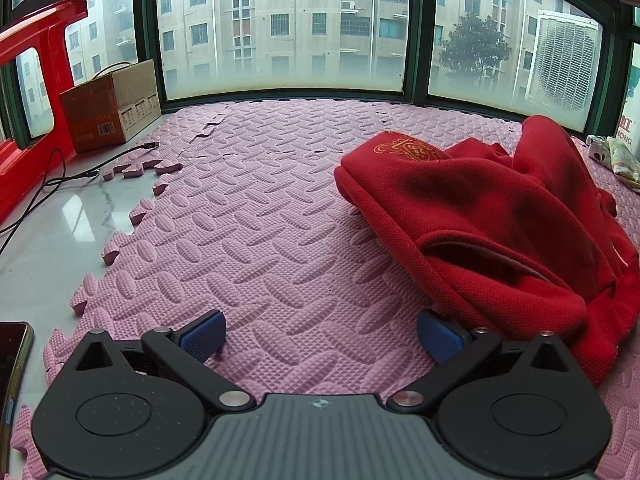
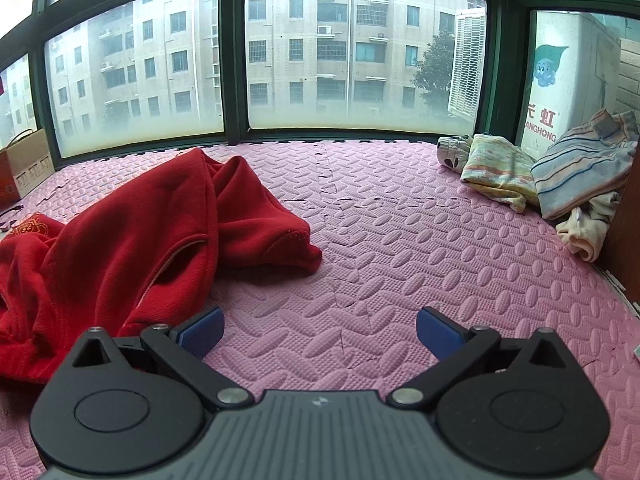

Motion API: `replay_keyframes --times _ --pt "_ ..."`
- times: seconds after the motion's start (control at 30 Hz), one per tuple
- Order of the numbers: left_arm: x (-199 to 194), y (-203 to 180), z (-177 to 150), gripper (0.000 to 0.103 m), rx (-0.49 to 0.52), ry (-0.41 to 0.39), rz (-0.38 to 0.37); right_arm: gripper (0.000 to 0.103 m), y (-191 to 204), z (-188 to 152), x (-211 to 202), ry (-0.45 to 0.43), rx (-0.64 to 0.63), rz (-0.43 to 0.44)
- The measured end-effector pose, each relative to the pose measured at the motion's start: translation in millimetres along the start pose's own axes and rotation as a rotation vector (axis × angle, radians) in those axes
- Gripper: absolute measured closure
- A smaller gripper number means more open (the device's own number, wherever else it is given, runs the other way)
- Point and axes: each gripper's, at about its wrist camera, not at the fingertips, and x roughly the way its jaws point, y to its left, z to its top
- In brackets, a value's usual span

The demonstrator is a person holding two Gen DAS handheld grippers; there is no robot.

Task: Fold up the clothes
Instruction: 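Move both grippers toward the crumpled red sweatpants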

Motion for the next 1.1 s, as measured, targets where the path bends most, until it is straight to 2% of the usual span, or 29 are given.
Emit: replay_keyframes --times 0.1,0.2,0.57,0.7,1.1 --pt "-2 -1 -2 0.000 -0.010 0.013 0.009 0.000 0 1 1 0.033 -0.020 -0.018" --pt "-12 -2 -5 0.000 -0.022 0.030 0.009 0.000 28 -9 -26 -0.031 -0.066 -0.047" --pt "-40 -21 -10 0.000 -0.061 0.053 -0.004 0.000 46 -29 -50 -0.012 -0.038 0.077" --pt "-49 -30 -12 0.000 -0.056 0.057 -0.030 0.000 47 -36 -54 -0.008 -0.039 0.108" --pt "-61 -49 -17 0.000 -0.028 0.074 -0.072 0.000 53 -43 -66 0.017 -0.053 0.156"
